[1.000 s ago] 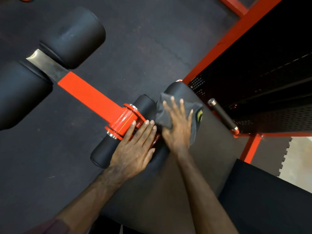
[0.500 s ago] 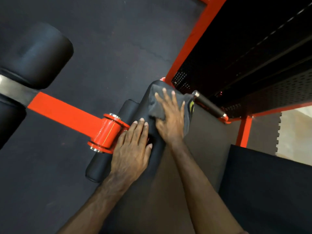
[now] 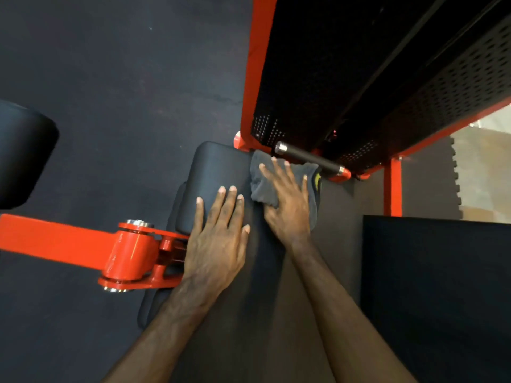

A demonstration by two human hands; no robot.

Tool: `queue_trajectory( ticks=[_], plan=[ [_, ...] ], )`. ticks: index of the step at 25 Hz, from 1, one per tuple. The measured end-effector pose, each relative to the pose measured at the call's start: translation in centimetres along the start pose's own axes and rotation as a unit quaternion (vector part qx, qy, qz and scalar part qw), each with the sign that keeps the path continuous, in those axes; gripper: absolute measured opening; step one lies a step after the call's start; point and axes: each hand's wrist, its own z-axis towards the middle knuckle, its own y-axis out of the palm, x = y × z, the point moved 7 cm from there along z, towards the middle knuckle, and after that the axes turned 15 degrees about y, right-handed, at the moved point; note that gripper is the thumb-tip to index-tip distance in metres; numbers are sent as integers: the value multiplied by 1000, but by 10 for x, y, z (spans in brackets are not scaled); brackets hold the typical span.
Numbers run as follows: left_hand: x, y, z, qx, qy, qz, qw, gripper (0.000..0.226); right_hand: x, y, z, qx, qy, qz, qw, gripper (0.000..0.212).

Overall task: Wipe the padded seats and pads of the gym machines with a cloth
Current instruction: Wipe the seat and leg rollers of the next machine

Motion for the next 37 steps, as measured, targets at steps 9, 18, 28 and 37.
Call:
queue_trajectory(
  ticks=[9, 18, 28, 37],
  plan=[
    [47, 15, 53, 0, 71, -15, 997, 59, 56, -19, 2, -8, 9, 10, 1000, 94],
    [101, 41, 90, -19, 144, -12, 989, 58, 132, -40, -56, 13, 76, 46, 996, 92],
    [88, 32, 74, -31, 161, -29, 986, 60, 179, -51, -51, 13, 240, 30, 970, 90],
    [14, -6, 20, -6, 46, -27, 999, 64, 170, -94, 37, -72, 275, 76, 956, 27]
  ],
)
